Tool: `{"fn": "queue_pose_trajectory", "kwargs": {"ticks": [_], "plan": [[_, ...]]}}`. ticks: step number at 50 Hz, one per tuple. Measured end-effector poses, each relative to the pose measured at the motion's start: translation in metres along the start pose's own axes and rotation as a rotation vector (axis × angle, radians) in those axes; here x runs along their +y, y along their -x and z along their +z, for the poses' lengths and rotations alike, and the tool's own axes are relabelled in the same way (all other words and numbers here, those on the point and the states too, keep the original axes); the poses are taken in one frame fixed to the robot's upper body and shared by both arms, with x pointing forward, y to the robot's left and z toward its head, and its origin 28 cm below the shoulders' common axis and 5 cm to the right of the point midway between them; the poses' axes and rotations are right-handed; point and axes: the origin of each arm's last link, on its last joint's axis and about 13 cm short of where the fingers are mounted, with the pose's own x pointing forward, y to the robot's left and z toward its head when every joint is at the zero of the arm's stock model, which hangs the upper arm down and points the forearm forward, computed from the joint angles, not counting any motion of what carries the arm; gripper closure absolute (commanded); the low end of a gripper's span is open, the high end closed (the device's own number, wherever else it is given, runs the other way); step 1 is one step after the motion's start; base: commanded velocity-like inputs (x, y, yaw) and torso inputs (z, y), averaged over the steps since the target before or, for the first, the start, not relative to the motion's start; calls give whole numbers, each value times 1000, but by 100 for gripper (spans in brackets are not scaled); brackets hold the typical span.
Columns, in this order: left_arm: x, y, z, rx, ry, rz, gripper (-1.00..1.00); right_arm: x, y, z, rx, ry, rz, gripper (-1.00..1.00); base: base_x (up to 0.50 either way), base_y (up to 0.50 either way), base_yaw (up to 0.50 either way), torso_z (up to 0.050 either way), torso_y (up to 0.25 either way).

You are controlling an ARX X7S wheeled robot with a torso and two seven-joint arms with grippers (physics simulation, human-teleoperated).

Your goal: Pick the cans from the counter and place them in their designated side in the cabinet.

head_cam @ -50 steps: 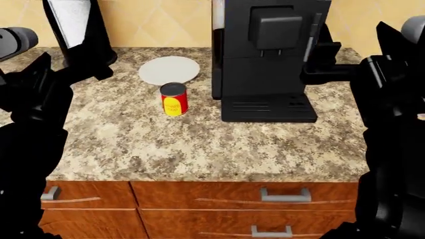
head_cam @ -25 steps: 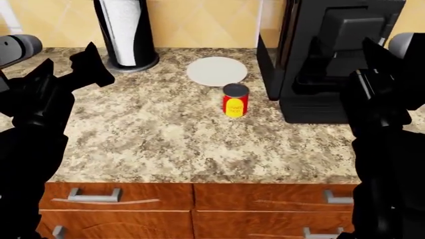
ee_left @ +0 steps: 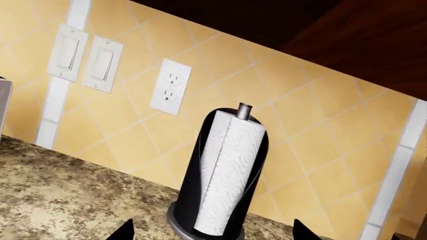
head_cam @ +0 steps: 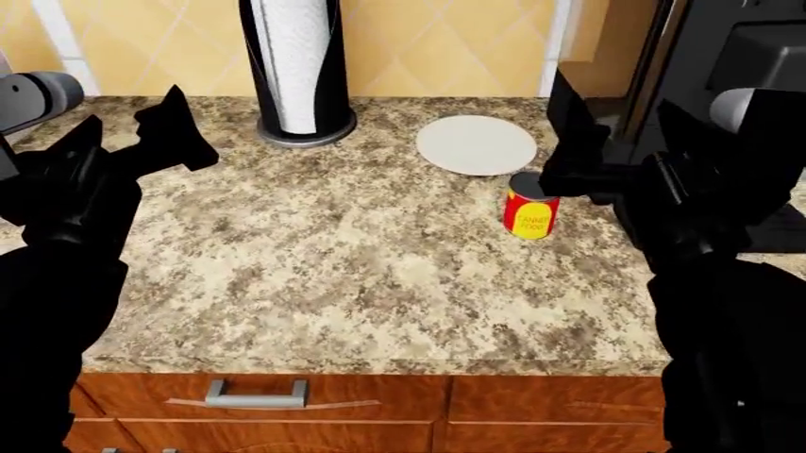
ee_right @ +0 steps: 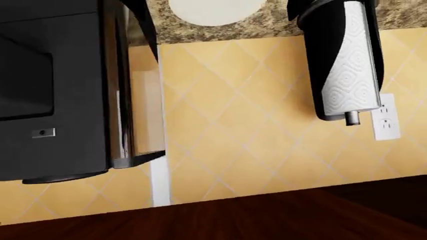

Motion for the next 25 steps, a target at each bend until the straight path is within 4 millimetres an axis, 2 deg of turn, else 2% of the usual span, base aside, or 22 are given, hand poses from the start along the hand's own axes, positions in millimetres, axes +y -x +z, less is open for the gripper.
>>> {"fn": "queue_pose_trajectory", "kwargs": {"ticks": [25], "plan": [[-1, 3, -2, 10, -4, -12, -100, 2, 8, -22, 295, -8, -6, -100, 0, 0, 0, 0, 0]]}}
